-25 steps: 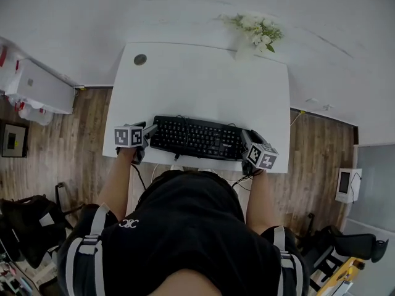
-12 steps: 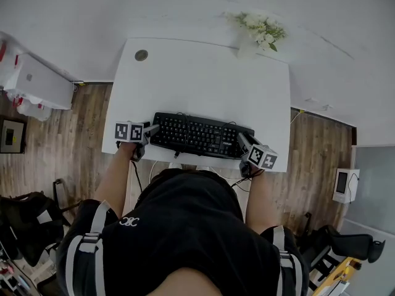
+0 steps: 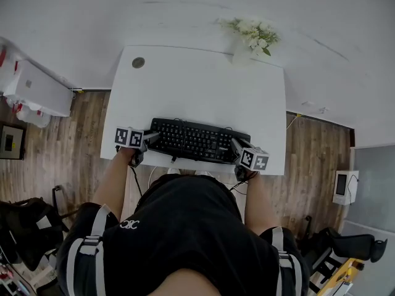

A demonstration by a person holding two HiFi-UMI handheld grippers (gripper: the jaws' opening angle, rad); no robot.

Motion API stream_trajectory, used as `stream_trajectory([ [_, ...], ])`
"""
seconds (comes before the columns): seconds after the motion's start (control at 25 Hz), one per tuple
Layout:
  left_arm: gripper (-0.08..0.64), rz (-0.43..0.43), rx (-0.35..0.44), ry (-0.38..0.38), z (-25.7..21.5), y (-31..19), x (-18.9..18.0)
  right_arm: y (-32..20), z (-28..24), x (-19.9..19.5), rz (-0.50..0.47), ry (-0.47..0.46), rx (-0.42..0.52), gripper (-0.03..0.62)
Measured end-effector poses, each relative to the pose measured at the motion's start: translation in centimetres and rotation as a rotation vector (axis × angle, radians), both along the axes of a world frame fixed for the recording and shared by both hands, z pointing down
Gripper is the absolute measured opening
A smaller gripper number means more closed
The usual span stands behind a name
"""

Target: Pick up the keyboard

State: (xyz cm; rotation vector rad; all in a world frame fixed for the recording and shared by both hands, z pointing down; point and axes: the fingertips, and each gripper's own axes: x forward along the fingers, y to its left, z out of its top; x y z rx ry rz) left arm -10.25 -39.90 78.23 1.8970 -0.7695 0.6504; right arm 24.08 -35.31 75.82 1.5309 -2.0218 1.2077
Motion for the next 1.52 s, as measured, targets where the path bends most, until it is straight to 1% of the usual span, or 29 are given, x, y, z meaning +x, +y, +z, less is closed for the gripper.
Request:
stream_trajectory([
  [0.12, 0.187, 0.003, -0.005, 0.011, -0.1, -0.1, 0.0, -0.1, -0.5, 0.2, 0.024, -0.040, -0.010, 0.095],
  [0.16, 0.187, 0.003, -0.006, 0.012, -0.1, 0.0, -0.1, 0.0, -0.5, 0.3, 0.028, -0.048, -0.012, 0.095],
  [0.24, 0.186, 0.001, -0.007, 0.011, -0.1, 0.1, -0.2, 0.2, -0.4, 0.3, 0.030, -0.051, -0.012, 0.071],
  [0.28, 0.186, -0.001, -0.007, 0.011, -0.1, 0.0, -0.2, 0.1, -0.4, 0.4, 0.031, -0.048, -0.010, 0.072],
  [0.32, 0.187, -0.003, -0.006, 0.011, -0.2, -0.1, -0.2, 0.0, -0.5, 0.8, 0.036, -0.040, -0.005, 0.092],
  [0.36, 0.187, -0.005, -0.005, 0.012, -0.2, -0.3, -0.1, -0.1, -0.6, 1.4, 0.047, -0.023, 0.000, 0.123],
  [0.52, 0.187, -0.021, 0.003, 0.014, -0.2, -0.1, -0.2, 0.6, -0.4, 4.1, 0.111, 0.057, 0.002, 0.163],
  [0.56, 0.187, -0.024, 0.003, 0.011, -0.2, -0.1, -0.1, 0.8, -0.4, 4.4, 0.117, 0.069, 0.000, 0.163],
  [0.72, 0.187, -0.020, 0.002, -0.003, -0.1, -0.3, 0.1, 0.6, -0.2, 4.7, 0.092, 0.150, 0.000, 0.163],
  [0.8, 0.187, -0.017, 0.003, -0.006, 0.0, -0.2, 0.1, 0.8, -0.1, 4.8, 0.094, 0.183, -0.002, 0.167],
  [0.88, 0.187, -0.018, 0.009, -0.006, 0.0, -0.3, 0.1, 0.8, 0.1, 4.7, 0.090, 0.238, 0.000, 0.183],
  [1.0, 0.187, -0.021, 0.015, -0.007, 0.0, -0.2, 0.2, 1.0, 0.6, 4.5, 0.050, 0.357, 0.001, 0.212],
  [1.04, 0.187, -0.021, 0.015, -0.007, 0.0, -0.2, 0.2, 1.1, 0.7, 4.5, 0.047, 0.382, -0.002, 0.222],
  [1.08, 0.187, -0.021, 0.014, -0.006, 0.0, -0.1, 0.1, 1.2, 0.8, 4.6, 0.052, 0.395, -0.006, 0.253],
  [1.12, 0.187, -0.021, 0.013, -0.007, 0.0, -0.1, 0.1, 1.3, 0.9, 4.8, 0.065, 0.394, -0.014, 0.285],
  [1.2, 0.187, -0.021, 0.011, -0.007, 0.0, -0.1, 0.0, 1.4, 1.1, 5.1, 0.100, 0.345, -0.034, 0.305],
  [1.32, 0.187, -0.018, 0.007, -0.006, 0.0, -0.2, 0.1, 1.4, 1.5, 5.1, 0.129, 0.251, -0.060, 0.295],
  [1.52, 0.187, -0.011, 0.006, 0.014, 0.0, -0.2, 0.1, 1.5, 2.0, 5.0, 0.122, 0.159, -0.079, 0.299],
])
